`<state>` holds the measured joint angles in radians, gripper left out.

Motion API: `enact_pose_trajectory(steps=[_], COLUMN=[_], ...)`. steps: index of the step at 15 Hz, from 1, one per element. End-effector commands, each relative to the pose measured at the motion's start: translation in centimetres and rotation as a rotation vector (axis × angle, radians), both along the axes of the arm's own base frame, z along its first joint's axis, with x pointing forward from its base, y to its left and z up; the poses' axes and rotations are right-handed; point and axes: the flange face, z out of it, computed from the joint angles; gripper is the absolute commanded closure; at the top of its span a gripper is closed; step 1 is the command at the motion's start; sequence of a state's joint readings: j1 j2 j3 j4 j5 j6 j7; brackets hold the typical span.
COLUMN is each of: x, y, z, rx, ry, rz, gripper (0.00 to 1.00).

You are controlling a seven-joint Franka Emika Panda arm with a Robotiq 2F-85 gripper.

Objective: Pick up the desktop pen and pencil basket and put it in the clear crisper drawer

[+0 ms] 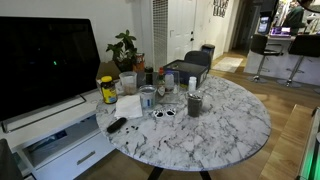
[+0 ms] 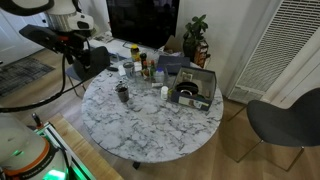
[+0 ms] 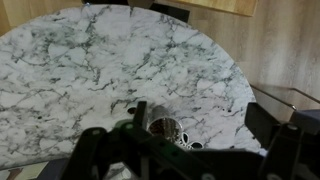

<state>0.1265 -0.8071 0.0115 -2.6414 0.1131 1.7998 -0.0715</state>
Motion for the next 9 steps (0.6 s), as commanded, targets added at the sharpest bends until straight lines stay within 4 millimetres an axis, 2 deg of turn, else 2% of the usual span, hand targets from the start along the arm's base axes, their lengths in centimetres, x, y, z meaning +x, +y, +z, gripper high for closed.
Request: enact_pose_trajectory(steps=[1,9], x=[2.3,9.2], y=[-0.4,1.3], z=[-1.0,-7.8], rx=[-0.03,-0.091], ry=[0.031,0.036], rz=[0.049,0.267], gripper=[0.0,0.0])
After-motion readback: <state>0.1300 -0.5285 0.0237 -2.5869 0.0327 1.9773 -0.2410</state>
